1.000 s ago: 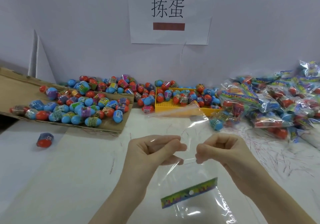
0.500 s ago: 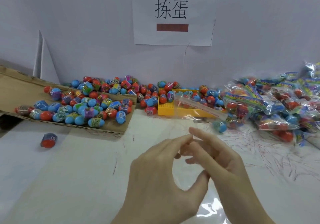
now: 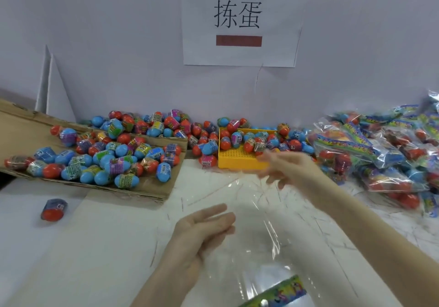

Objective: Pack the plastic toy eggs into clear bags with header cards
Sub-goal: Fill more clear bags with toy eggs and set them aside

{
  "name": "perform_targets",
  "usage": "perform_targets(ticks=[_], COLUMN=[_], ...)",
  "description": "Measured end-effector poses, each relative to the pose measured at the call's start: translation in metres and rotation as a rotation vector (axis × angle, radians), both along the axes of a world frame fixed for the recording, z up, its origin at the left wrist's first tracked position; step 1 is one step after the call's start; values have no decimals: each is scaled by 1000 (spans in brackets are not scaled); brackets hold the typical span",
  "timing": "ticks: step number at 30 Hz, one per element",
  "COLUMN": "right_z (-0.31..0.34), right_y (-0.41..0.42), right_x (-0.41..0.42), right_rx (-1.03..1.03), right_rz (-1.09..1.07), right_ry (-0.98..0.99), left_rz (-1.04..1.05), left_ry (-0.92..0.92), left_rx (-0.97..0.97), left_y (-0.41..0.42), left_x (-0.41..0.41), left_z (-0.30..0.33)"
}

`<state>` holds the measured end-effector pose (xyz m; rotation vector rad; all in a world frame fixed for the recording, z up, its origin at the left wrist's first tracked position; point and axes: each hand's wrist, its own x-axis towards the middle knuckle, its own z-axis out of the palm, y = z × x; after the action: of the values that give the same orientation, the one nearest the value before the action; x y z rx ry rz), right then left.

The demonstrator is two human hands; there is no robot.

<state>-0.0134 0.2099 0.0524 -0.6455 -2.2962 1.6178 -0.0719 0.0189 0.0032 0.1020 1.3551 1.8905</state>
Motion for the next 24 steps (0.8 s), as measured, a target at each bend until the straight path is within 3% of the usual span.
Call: perform_targets(ticks=[3, 5, 7, 10, 12, 14, 16, 20, 24], right_z=[-14, -22, -26, -26, -22, -10, 5, 20, 25], right_y=[50, 71, 81, 77, 68, 50, 26, -15, -40], right_x=[-42, -62, -73, -78, -72, -60, -48, -26, -3], right_rx=[651, 892, 869, 874, 889, 741, 626, 463, 253], right_rz=[-399, -416, -394, -422, -442, -377, -267, -68, 267], right_ry=[-112, -322, -491, -451, -184, 182, 375, 375, 318], left_rz=[36, 44, 47, 40, 34, 27, 36, 60, 70], left_ry=[8, 32, 75, 124, 148, 177, 196, 222, 274], left_rx=[-5, -19, -27, -7, -10, -20, -22, -24, -27], left_y=[5, 6, 5, 4, 3, 3, 3, 3, 2], left_x=[0, -1, -1, 0, 0, 1, 1, 4, 4], left_z=[-5, -5, -4, -3, -3, -5, -6, -5, -2])
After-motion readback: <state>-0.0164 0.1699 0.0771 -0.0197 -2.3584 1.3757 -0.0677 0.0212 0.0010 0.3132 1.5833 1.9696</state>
